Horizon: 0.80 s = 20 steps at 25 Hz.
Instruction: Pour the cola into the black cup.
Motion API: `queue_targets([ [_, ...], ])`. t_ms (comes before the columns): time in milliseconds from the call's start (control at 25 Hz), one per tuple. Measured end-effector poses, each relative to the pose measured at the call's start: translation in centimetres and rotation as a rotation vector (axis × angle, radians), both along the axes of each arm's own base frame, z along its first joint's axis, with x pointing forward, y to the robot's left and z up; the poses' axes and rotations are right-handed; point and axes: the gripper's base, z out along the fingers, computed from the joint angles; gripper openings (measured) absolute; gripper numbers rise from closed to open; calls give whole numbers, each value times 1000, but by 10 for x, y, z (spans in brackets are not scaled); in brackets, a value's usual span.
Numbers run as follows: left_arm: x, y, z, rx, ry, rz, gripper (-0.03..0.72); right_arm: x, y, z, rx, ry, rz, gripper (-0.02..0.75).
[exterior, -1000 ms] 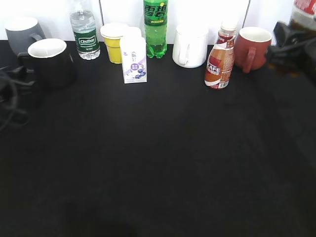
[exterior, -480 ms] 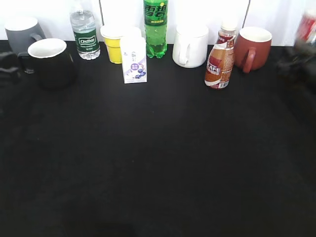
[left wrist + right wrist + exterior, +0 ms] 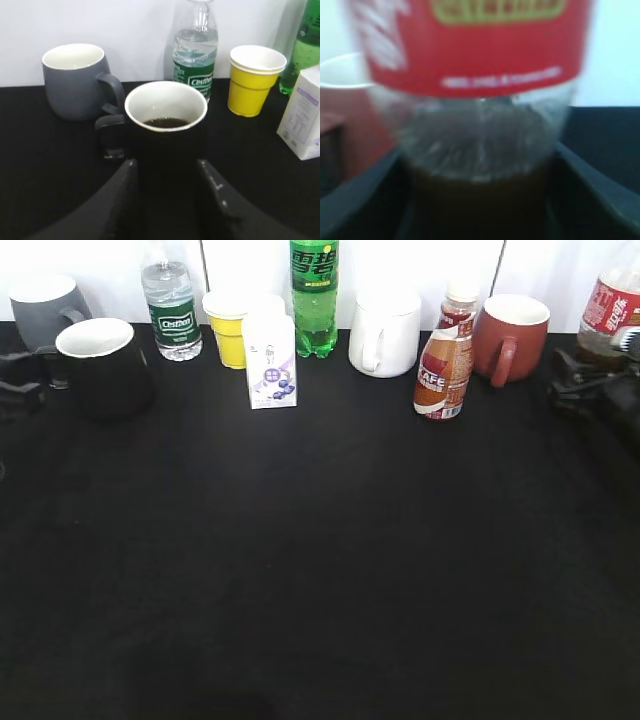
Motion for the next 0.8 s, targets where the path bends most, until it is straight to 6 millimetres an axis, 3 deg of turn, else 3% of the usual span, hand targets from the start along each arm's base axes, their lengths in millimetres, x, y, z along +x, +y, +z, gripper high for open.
queue_targets([
  [80, -2, 0, -2, 6, 35, 0, 293, -20, 1, 14, 1, 7, -1, 619],
  [160, -5, 1, 0, 22, 130, 2, 293, -34, 3, 43, -11, 44, 13, 619],
  [280, -8, 2, 7, 67, 480, 12, 305, -61, 7, 82, -17, 460, 54, 601],
  [400, -20, 2, 21, 102, 841, 13, 319, -117, 4, 119, -116, 813, -113, 594],
  [520, -33, -6, 41, 38, 1002, -61, 323, -167, 23, 149, -53, 998, 24, 592],
  [600, -56, -7, 60, 19, 1021, -110, 353, -202, 28, 173, -35, 1022, 99, 590],
  [640, -70, -5, 72, 16, 983, -120, 421, -220, 28, 184, -51, 999, 119, 588],
  [720, -100, -1, 98, 12, 869, -136, 543, -260, 27, 209, -41, 872, 129, 587],
  [800, -141, 6, 121, 16, 742, -148, 563, -290, 26, 224, -2, 736, 117, 587],
])
